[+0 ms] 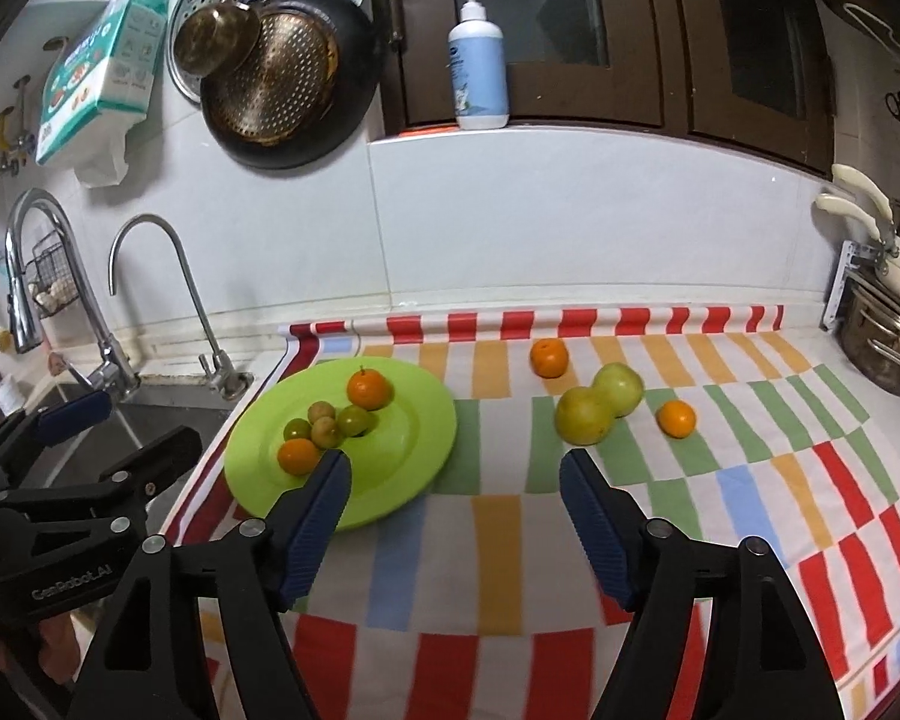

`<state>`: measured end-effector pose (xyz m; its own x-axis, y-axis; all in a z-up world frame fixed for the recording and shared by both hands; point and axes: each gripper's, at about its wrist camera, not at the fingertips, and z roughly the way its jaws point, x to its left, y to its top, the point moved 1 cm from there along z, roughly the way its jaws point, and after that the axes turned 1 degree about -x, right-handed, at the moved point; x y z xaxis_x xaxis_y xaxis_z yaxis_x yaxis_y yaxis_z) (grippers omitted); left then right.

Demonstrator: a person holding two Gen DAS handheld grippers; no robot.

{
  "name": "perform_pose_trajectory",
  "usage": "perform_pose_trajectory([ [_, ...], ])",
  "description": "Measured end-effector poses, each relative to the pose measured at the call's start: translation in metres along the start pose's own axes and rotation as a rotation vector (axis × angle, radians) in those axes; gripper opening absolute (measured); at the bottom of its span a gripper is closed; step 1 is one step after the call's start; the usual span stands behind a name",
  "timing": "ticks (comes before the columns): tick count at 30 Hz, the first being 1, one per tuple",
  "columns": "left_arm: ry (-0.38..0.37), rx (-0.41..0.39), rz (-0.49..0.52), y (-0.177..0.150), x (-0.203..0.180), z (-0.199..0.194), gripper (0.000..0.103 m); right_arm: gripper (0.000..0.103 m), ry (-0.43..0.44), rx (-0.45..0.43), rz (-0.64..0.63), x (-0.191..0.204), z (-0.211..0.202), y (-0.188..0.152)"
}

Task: Organize fruits
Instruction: 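Move both open tools back toward the large green fruits and orange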

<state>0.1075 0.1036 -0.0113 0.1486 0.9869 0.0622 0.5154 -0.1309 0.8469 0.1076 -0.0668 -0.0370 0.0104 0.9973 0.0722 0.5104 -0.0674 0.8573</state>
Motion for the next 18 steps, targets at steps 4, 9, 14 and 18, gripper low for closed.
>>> perform_pose_trajectory([
  [4,0.006,-0.025,-0.011,0.003,-0.017,-0.009,0.095,0.073,0.003,-0.011,-0.018,-0.018,-0.008,0.001],
  [9,0.01,-0.048,-0.024,0.007,-0.039,-0.015,0.096,0.073,0.005,-0.031,-0.018,-0.039,-0.018,0.005],
  [14,0.011,-0.065,-0.024,0.011,-0.062,-0.019,0.097,0.073,0.002,-0.046,-0.019,-0.061,-0.026,0.008],
  [18,0.01,-0.076,-0.015,0.015,-0.08,-0.02,0.098,0.073,0.002,-0.053,-0.019,-0.08,-0.03,0.009],
])
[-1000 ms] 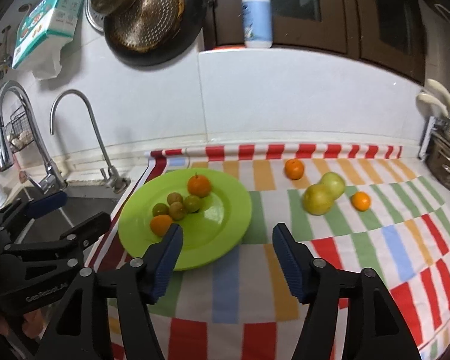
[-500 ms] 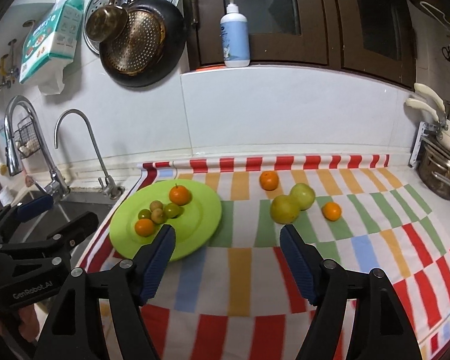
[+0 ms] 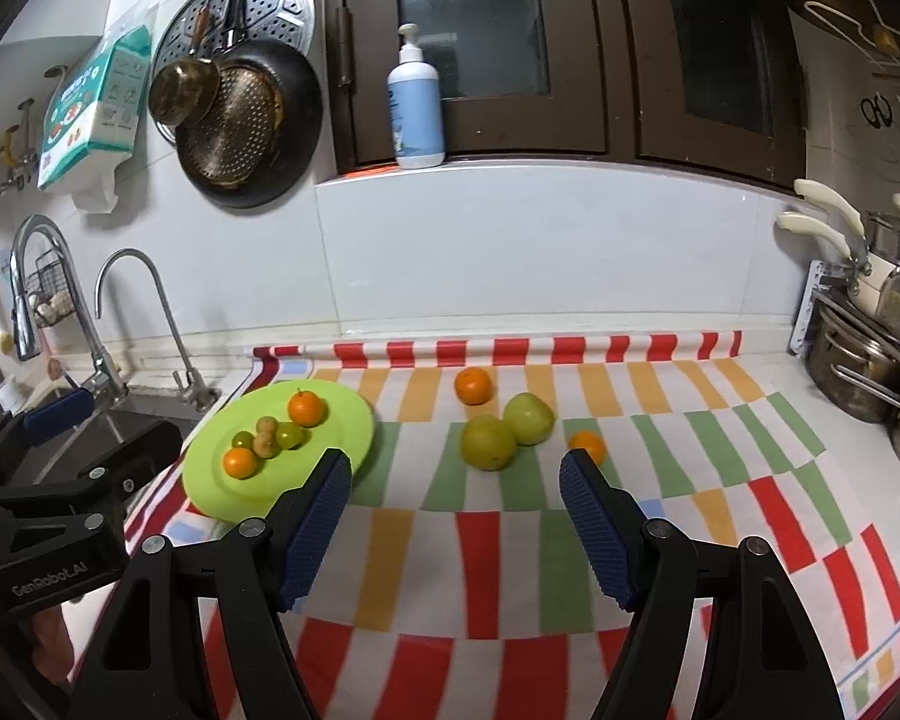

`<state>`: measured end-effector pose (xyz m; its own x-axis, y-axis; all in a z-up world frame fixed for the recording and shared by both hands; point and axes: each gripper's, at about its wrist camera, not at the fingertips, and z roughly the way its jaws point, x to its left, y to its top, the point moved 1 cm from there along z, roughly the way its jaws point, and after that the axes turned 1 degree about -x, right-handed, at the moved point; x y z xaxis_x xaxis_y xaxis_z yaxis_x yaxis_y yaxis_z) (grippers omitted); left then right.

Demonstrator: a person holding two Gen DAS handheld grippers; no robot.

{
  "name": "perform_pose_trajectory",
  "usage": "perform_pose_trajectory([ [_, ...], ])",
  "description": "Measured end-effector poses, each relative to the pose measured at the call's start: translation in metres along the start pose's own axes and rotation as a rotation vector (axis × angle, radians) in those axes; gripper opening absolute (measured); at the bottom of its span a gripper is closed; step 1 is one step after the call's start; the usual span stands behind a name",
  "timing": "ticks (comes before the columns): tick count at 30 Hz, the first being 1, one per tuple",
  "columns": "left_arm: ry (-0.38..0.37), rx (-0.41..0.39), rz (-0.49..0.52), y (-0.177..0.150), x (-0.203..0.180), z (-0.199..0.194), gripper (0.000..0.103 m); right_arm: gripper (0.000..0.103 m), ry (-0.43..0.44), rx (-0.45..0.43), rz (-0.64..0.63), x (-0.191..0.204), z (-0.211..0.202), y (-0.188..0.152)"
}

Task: Organize fruits
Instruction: 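Move both open tools back toward the large green fruits and orange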

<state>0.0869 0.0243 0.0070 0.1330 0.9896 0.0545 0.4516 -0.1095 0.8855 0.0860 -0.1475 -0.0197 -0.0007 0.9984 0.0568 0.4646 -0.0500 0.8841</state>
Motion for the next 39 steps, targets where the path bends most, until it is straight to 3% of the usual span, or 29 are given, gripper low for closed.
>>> perform_pose_trajectory([
  [11,-0.021,-0.023,0.038,0.009,-0.046,0.009,0.1,0.073,0.006,-0.022,-0.035,-0.04,-0.001,0.006],
  [25,-0.055,-0.01,0.108,0.014,-0.09,0.054,0.101,0.073,0.034,0.037,-0.052,-0.086,0.04,0.009],
  [39,-0.082,0.107,0.193,0.001,-0.114,0.132,0.101,0.072,0.048,0.16,-0.046,-0.107,0.112,-0.005],
])
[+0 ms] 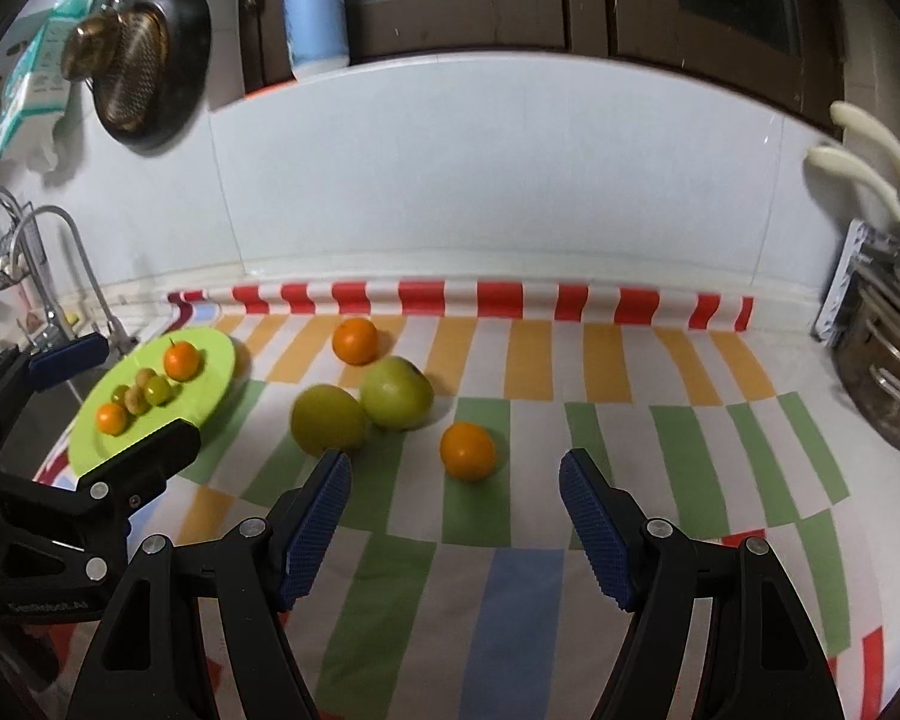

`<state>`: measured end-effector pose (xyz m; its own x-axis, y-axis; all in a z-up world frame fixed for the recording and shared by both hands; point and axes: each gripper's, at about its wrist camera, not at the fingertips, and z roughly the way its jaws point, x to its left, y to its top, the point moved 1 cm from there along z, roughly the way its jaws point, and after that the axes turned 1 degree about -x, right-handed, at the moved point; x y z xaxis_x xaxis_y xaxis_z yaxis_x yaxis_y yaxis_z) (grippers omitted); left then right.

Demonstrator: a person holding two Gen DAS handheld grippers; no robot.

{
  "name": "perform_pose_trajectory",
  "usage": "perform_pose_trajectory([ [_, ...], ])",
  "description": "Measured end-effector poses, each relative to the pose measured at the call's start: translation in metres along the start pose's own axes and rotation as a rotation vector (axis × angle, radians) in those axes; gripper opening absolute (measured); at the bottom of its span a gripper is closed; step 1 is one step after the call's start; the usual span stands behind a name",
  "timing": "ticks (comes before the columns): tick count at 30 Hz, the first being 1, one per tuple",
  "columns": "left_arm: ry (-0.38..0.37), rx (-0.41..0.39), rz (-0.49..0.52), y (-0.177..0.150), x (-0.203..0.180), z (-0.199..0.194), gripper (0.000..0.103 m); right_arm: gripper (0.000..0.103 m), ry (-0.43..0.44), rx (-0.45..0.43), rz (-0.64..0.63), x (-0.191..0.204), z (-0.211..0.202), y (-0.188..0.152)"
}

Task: Organize fruits
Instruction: 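Move both open tools back toward the large green fruits and orange, then grasp a large green fruit with the left tool while the right tool grasps an orange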

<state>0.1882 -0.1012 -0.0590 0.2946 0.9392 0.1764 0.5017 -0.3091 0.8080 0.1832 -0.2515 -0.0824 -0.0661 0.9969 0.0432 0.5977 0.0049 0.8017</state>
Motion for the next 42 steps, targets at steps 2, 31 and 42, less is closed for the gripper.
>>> perform_pose_trajectory([
  [2,-0.009,0.018,0.009,-0.002,-0.001,0.011,0.101,0.072,0.005,0.02,0.004,-0.003,0.01,-0.002],
  [31,-0.269,0.155,-0.017,-0.004,-0.009,0.113,0.055,0.037,0.074,0.175,0.026,-0.02,0.096,-0.007],
  [42,-0.236,0.168,-0.028,-0.006,-0.011,0.106,0.052,0.034,0.065,0.151,0.051,-0.02,0.09,-0.004],
])
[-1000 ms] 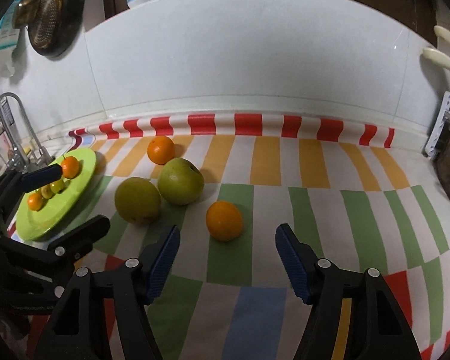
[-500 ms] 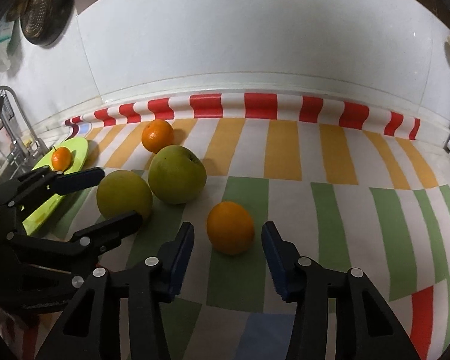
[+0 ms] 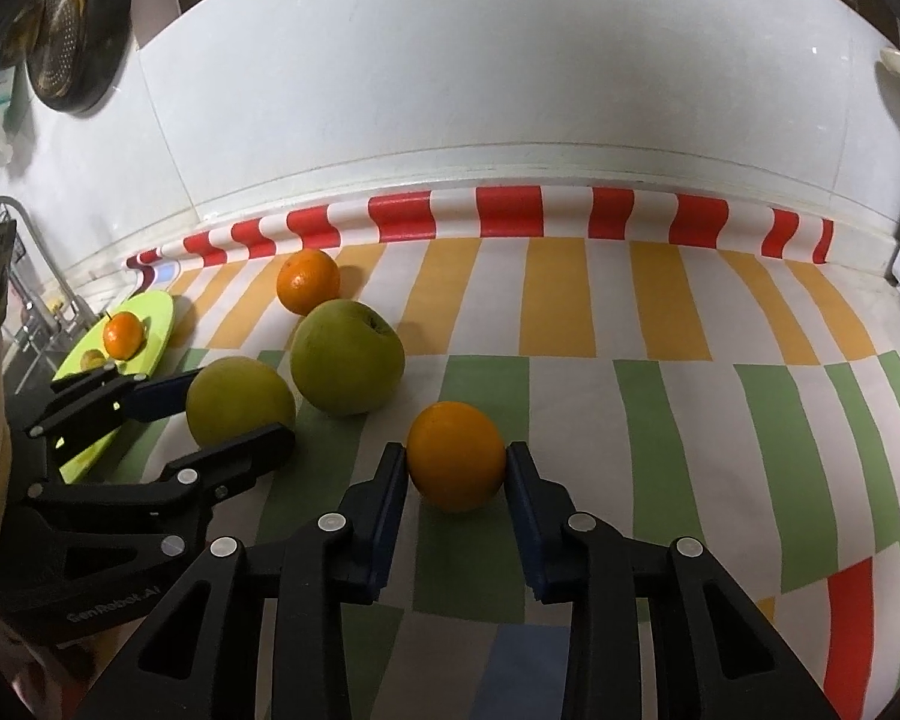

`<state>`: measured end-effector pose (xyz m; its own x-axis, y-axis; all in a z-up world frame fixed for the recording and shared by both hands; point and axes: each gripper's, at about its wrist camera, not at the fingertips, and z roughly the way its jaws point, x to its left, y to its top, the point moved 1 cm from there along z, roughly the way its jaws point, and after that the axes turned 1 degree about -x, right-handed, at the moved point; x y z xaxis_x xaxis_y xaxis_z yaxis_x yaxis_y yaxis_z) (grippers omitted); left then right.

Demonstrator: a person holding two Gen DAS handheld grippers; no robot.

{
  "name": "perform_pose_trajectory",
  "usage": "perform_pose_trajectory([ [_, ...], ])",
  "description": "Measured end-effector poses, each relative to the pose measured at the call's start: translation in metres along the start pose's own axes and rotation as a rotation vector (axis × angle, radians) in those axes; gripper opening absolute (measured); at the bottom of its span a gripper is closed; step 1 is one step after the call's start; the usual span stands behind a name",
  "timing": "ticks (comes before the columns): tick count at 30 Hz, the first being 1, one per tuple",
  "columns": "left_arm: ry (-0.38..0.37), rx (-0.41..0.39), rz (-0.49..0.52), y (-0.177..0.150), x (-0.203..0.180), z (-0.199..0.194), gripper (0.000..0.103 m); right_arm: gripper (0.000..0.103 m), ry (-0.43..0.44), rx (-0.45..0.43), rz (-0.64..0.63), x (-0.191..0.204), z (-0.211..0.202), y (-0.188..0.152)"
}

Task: Organize fruits
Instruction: 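Grasp a large green fruit with the left tool while the right tool grasps an orange, then carry both fruits onto the green plate and open both tools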

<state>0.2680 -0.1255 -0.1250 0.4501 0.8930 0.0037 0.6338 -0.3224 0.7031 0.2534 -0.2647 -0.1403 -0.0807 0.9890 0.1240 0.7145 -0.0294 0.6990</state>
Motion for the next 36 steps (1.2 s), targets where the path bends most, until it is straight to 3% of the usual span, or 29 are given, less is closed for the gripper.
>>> perform_pose_trajectory([
  [16,0.052,-0.091,-0.066,-0.008,0.009,-0.073,0.052,0.034,0.017,-0.077,0.013,0.034,-0.055,-0.005],
  [36,0.144,-0.18,-0.146,-0.052,0.041,-0.176,0.052,0.034,0.077,-0.165,-0.061,0.114,-0.124,-0.017],
])
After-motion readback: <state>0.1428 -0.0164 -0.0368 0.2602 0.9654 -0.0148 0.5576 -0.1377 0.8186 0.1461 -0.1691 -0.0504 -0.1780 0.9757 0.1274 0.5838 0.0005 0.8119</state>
